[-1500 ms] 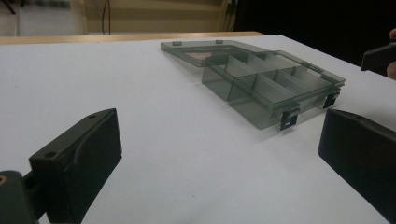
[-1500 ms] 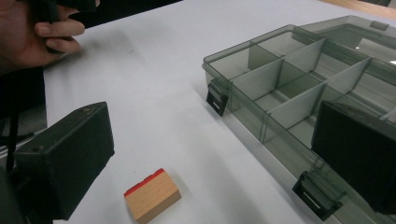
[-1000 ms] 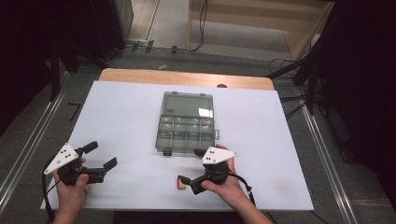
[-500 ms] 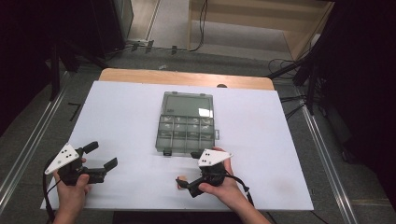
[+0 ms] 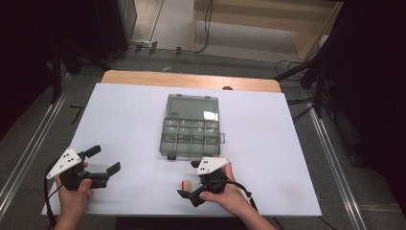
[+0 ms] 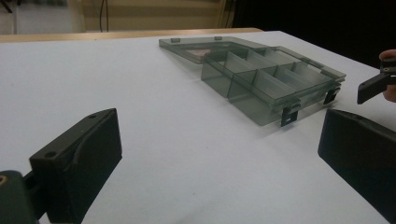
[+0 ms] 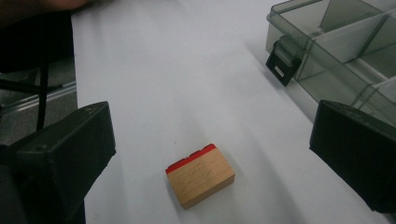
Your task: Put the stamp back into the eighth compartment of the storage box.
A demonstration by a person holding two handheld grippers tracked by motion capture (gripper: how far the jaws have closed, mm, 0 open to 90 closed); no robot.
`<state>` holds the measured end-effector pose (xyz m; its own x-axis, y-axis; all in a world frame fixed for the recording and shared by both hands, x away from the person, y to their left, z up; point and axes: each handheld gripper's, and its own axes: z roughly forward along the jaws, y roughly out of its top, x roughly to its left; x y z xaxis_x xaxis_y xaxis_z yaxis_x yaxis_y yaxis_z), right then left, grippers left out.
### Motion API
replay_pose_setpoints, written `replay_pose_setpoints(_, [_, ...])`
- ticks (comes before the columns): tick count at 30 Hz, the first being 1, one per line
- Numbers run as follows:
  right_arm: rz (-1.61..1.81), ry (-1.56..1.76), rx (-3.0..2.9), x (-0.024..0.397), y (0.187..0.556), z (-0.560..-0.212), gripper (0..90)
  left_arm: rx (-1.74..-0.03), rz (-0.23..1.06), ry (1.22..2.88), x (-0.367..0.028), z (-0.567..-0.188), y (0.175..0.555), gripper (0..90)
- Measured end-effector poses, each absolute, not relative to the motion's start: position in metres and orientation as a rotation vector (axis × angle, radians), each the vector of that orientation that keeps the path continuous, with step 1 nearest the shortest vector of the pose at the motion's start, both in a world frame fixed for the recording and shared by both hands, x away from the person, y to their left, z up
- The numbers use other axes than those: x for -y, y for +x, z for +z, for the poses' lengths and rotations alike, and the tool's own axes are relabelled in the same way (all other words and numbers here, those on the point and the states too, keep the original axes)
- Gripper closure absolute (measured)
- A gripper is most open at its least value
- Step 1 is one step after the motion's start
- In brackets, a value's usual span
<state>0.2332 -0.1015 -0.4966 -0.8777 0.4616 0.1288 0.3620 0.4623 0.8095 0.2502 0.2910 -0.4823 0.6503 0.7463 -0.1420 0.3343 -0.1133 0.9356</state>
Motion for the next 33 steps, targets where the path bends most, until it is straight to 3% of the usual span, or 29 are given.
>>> replay_pose_setpoints(11, [1.311,0.723,-2.662,0.097,0.233,-0.504,0.0,-0.883,0.443,1.709,-0.292,-0.482,0.250,0.0])
replay_pose_setpoints(13, [1.298,0.726,-2.664,0.096,0.233,-0.505,4.7,-0.883,0.443,1.709,-0.292,-0.482,0.250,0.0])
replay_pose_setpoints(18, [1.263,0.695,-2.712,0.093,0.232,-0.508,5.4,-0.883,0.442,1.709,-0.292,-0.482,0.250,0.0])
replay_pose_setpoints(33, [1.205,0.688,-2.724,0.093,0.232,-0.513,29.5,-0.881,0.449,1.712,-0.292,-0.482,0.250,0.3])
